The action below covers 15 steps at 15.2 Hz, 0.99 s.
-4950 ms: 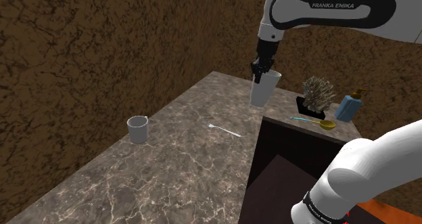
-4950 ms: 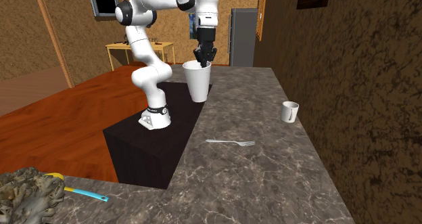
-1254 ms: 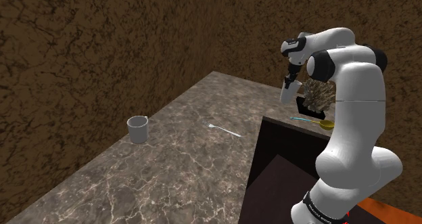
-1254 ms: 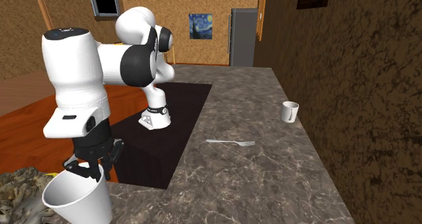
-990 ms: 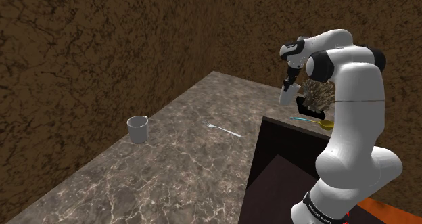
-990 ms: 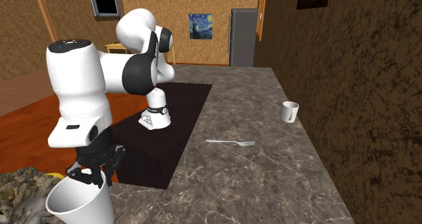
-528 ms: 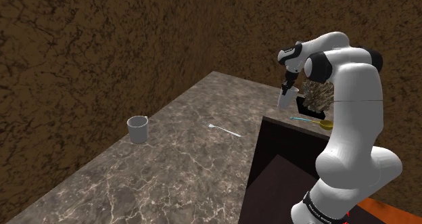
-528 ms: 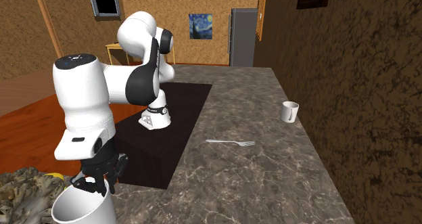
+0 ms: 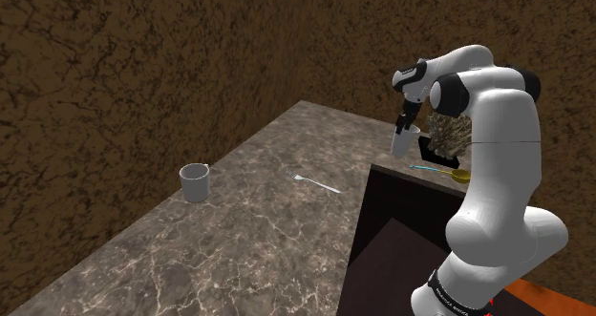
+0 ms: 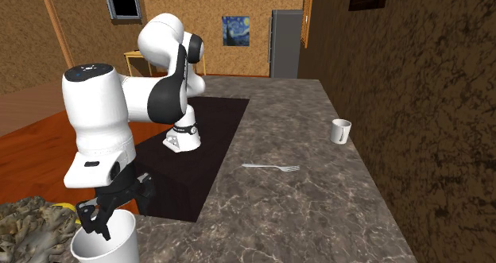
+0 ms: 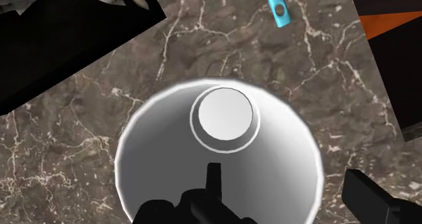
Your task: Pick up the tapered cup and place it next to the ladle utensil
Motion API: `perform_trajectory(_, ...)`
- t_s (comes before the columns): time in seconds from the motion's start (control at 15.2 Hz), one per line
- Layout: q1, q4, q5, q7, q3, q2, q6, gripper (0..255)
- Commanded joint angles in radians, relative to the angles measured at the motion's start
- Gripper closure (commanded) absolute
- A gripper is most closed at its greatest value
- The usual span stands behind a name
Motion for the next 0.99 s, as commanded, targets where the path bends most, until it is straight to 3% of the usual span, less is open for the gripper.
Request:
perform_trajectory(0.0,0.000,0.000,0.000,0.000,0.000,0.000,0.000,0)
perform_trajectory(0.13,0.000,0.000,0.000,0.000,0.000,0.000,0.000,0)
perform_trajectory(0.4,0.004,0.070,-0.019,0.013,-0.011,-0.038,-0.105,0)
perform_trajectory(0.92,0.004,0.070,-0.019,0.013,-0.011,-0.038,-0.105,0)
